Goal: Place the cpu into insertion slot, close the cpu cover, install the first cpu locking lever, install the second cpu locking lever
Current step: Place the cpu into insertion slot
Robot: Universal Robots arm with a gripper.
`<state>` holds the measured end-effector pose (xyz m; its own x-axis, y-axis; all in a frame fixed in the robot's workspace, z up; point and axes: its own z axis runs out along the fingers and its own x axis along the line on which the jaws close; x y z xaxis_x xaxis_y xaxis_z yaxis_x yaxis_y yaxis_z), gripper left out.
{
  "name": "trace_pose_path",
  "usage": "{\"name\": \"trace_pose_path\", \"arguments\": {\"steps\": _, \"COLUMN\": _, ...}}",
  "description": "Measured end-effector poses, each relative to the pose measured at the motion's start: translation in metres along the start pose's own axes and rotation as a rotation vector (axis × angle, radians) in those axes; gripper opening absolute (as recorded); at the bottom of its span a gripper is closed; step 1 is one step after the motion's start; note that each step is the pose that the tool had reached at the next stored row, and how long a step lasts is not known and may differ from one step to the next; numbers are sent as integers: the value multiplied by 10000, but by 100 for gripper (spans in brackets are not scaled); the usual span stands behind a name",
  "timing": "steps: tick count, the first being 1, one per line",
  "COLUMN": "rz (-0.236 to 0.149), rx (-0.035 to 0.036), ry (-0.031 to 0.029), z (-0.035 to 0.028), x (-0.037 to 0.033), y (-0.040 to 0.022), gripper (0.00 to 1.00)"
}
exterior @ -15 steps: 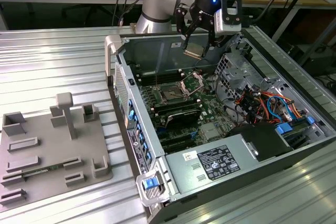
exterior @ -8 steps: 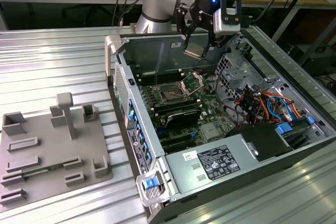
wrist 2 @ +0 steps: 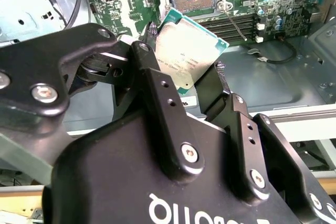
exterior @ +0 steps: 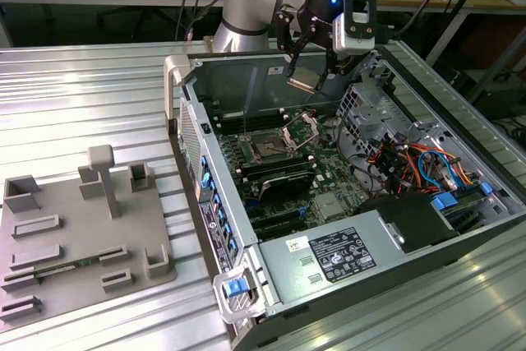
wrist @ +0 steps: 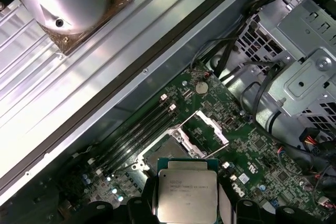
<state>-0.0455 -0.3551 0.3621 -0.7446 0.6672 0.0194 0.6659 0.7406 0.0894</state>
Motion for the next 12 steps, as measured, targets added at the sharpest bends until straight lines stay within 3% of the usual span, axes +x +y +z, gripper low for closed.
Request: {"name": "trace_pose_path", "arguments": {"steps": 12, "rz": 595, "rx": -10, "ry": -54, "z": 2, "x": 1, "y": -1, "gripper": 55}}
